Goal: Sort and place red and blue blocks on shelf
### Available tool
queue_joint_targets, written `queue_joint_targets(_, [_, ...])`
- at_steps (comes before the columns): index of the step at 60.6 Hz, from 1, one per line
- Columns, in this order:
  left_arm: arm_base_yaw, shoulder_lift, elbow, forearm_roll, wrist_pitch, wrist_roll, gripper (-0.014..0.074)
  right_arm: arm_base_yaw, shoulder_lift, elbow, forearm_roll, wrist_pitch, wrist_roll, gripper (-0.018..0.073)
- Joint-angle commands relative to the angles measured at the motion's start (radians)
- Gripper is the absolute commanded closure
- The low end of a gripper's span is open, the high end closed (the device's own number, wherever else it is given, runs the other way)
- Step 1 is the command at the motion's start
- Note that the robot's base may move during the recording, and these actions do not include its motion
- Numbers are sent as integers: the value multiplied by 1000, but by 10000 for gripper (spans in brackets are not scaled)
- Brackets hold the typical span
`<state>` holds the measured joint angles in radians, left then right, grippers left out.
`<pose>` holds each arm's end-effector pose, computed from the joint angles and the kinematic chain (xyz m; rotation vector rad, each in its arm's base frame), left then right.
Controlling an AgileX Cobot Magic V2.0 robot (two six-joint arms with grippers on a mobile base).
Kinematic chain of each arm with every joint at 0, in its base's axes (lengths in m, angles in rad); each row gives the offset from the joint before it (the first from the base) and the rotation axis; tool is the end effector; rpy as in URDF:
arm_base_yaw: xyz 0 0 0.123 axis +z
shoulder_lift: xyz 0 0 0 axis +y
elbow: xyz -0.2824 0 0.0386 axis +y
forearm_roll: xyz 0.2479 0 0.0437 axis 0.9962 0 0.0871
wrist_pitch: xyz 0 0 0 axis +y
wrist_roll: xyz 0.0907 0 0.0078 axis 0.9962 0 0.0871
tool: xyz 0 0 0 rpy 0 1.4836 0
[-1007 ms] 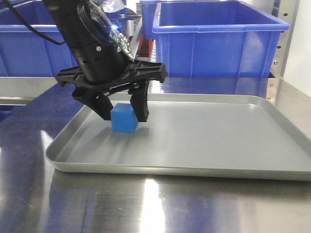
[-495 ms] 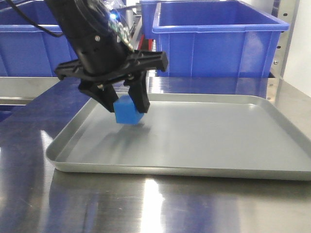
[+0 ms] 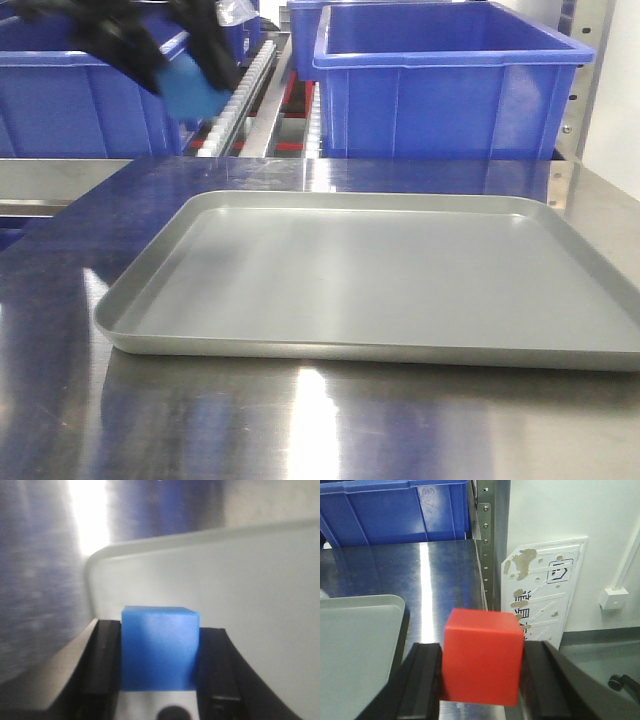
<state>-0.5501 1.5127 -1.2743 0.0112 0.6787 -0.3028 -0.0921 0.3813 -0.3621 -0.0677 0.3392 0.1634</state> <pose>0.2857 -0.1744 0.3238 0.3077 2.4166 -0.3798 0.0880 -0.0102 0.2784 0.1918 1.8312 -0.0155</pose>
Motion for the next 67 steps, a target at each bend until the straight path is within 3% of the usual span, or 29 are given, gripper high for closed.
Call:
queue_joint_targets(1, [33,-120,22,4,-70,4,475,-6,2,-26,-13,-95,-7,502])
queue_joint_targets(26, [163,-542,455,5,-297,4,475,-6,2,-26,-13,-95,-7,502])
queue_joint_targets(52, [438,-941,752,5,-322,6,475,-6,2,-26,-13,-95,-7,502])
queue_joint_targets(67, [452,-1001,803,9,-318,6,475,-6,2,-26,-13,-95,-7,502])
